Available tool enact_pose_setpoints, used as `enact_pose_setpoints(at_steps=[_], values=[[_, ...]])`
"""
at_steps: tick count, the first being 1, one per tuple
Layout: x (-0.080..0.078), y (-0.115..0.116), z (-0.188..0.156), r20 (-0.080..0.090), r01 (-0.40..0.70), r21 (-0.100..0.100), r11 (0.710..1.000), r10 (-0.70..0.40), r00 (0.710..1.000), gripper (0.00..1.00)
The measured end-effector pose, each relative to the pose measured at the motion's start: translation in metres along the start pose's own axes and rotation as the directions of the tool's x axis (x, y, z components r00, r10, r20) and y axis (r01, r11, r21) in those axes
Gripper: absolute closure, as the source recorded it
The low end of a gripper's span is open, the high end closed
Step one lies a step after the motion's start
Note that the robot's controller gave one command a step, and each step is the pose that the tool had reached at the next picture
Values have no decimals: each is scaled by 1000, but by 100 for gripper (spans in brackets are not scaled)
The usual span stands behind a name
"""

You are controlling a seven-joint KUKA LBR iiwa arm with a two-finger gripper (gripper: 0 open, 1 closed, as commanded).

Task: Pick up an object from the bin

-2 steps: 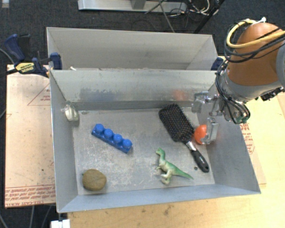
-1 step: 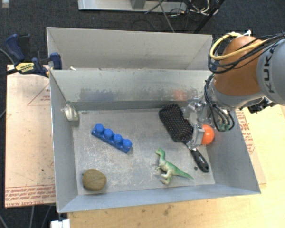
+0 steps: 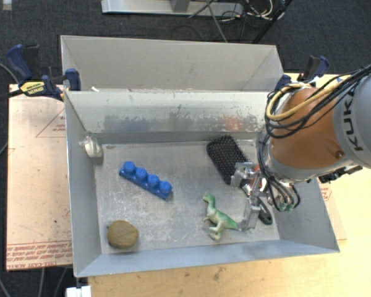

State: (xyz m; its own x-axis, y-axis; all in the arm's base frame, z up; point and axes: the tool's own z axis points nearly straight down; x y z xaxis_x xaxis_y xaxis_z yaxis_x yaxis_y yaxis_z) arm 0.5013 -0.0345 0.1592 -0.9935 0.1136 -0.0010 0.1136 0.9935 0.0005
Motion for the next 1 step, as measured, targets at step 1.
enact_pose_setpoints(at_steps=[1], values=[[-52,-4,26,2,-59,-1,998,59,998,0]])
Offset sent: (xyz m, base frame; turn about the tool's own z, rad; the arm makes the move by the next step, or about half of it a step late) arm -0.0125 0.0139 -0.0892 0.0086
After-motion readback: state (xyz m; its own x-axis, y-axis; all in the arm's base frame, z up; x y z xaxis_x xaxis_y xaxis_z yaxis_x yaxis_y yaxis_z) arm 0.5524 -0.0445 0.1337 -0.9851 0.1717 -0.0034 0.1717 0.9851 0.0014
